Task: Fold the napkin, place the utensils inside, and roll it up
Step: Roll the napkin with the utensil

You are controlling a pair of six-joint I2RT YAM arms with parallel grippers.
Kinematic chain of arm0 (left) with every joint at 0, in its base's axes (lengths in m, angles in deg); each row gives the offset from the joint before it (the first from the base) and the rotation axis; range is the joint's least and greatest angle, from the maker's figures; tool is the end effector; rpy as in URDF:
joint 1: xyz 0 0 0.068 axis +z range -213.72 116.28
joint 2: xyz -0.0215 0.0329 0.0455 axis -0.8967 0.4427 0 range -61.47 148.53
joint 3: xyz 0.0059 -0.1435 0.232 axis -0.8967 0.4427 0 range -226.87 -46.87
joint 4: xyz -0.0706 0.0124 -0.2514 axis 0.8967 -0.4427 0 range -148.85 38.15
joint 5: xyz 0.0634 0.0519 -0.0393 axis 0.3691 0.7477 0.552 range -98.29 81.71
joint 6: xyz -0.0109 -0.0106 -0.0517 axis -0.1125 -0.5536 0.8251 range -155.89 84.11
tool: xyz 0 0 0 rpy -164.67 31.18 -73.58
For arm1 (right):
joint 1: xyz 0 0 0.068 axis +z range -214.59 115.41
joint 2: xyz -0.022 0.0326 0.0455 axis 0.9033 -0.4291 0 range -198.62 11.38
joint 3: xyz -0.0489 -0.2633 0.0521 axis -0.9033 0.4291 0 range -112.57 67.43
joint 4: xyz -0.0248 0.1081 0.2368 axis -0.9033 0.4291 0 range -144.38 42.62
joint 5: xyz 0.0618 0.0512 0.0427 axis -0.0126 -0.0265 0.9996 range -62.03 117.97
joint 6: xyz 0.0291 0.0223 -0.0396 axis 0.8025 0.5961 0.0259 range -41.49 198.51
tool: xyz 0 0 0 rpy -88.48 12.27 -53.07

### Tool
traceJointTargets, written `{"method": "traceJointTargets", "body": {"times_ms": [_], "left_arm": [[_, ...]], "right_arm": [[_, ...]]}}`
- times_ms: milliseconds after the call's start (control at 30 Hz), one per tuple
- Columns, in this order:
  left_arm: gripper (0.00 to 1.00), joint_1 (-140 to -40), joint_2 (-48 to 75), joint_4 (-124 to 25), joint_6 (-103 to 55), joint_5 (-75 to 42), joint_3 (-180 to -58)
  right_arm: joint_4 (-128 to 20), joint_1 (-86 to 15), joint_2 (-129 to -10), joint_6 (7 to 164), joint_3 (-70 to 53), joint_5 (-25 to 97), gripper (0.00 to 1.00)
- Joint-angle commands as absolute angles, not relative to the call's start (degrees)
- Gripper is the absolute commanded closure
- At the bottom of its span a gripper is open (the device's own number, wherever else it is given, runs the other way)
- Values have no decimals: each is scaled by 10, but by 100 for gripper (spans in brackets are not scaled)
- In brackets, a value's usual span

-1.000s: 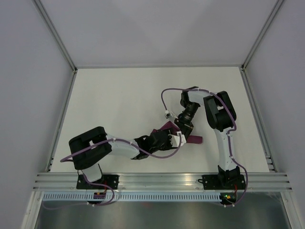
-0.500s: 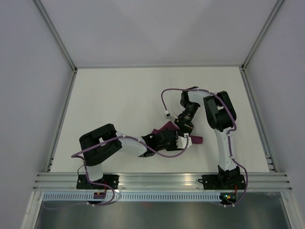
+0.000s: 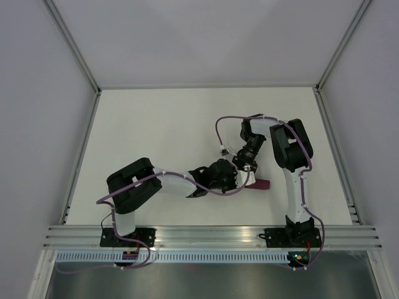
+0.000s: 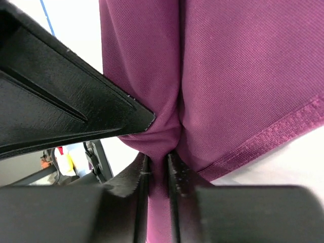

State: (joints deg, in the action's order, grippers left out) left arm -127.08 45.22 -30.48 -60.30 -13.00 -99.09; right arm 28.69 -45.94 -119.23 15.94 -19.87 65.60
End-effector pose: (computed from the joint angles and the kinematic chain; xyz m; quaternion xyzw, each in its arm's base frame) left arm 0.1671 -0.3398 0.1422 0.6230 0.6196 -0.1927 0.4367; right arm 0.3254 0.1328 0.1073 0.5090 -0.7482 -0.3946 0.1594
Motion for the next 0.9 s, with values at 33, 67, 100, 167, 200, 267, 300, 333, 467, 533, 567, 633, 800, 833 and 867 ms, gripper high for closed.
{"method": "traceJointTargets", "body": {"times_ms": [33,67,100,167,200,267,300,333,467,533,567,633,800,833,867], "left_arm": [[98,-1253,503,-370,-497,-249,-992],[98,-1249,515,-384,-489,-262,-995],[98,-1245,520,-389,-482,-273,-1002],[98,-1235,530,-412,-463,-307,-1011],[98,-1232,538,-419,-452,-316,-1016],[98,-1225,543,-426,-441,-346,-1019],[98,-1223,545,-431,-429,-350,-1020],[98,-1217,549,-432,-423,-366,-1020],[98,-1205,565,-446,-392,-388,-1023],[98,-1200,575,-470,-378,-396,-1034],[98,-1197,587,-480,-373,-398,-1039],[98,-1189,608,-512,-365,-410,-1059],[98,-1161,644,-571,-334,-434,-1101],[98,-1156,649,-578,-329,-437,-1105],[98,-1151,653,-583,-325,-439,-1108]], "right_arm": [[164,-466,-1150,155,-188,665,63],[155,-468,-1127,168,-186,674,59],[149,-473,-1113,176,-185,687,57],[117,-485,-1070,212,-180,702,51],[101,-492,-1053,228,-172,707,50],[10,-517,-997,293,-154,711,48],[-21,-527,-979,348,-133,711,47],[-55,-549,-946,379,-121,701,47],[-173,-603,-875,434,-68,701,45],[-182,-622,-849,424,-40,706,45],[-183,-625,-820,418,-31,707,45],[-182,-625,-772,388,5,714,44],[-193,-622,-673,328,115,706,42],[-195,-620,-649,318,129,703,41],[-192,-618,-640,298,151,700,41]]}}
